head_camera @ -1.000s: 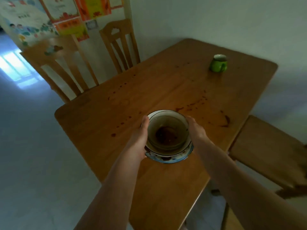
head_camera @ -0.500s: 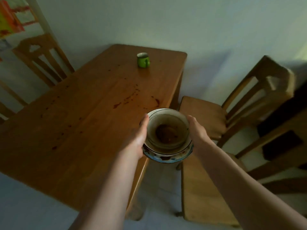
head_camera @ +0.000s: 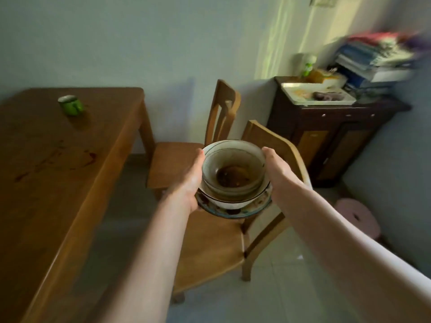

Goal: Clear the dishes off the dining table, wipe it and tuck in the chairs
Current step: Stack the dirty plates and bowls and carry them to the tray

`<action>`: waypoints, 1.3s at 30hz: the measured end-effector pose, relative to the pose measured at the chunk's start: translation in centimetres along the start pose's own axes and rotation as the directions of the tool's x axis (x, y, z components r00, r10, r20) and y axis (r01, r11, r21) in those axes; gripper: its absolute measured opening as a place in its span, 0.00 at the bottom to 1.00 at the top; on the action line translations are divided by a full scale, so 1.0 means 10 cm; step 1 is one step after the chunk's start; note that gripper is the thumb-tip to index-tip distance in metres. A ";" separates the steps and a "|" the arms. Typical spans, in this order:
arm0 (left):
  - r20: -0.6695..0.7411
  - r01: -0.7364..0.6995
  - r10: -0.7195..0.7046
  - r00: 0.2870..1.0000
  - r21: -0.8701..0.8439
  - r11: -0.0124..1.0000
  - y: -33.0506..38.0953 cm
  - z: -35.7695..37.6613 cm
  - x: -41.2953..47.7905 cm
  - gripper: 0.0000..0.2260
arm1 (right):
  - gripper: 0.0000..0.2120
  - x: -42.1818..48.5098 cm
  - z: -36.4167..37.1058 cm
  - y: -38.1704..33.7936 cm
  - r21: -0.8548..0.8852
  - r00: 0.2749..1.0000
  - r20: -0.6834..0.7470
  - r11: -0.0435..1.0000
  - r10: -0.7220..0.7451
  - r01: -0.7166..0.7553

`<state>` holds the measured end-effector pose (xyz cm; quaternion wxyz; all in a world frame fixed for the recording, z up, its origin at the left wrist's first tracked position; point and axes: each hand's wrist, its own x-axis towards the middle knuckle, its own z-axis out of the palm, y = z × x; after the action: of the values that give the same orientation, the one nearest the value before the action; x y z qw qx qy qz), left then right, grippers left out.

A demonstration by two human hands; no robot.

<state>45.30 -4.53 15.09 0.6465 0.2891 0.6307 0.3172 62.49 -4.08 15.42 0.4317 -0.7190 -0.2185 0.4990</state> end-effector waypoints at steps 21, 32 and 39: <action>0.279 -0.045 -0.026 0.960 0.247 0.968 0.48 3.34 0.95 0.34 | 0.41 1.85 -2.73 -0.54 0.242 0.955 -0.286 0.970 0.076 -0.005; 0.255 -0.025 -0.022 0.967 0.180 0.983 1.28 4.34 1.98 0.34 | 0.36 3.28 -3.05 -1.41 0.220 0.975 -0.198 0.974 0.105 -0.060; 0.184 0.002 -0.032 0.982 0.162 0.987 1.78 4.90 2.63 0.33 | 0.37 4.25 -3.14 -1.91 0.193 0.988 -0.121 0.978 0.098 -0.074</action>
<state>93.49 28.40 14.05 0.6797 0.3634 0.5937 0.2314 110.49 25.11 13.02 0.4890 -0.7146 -0.1106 0.4878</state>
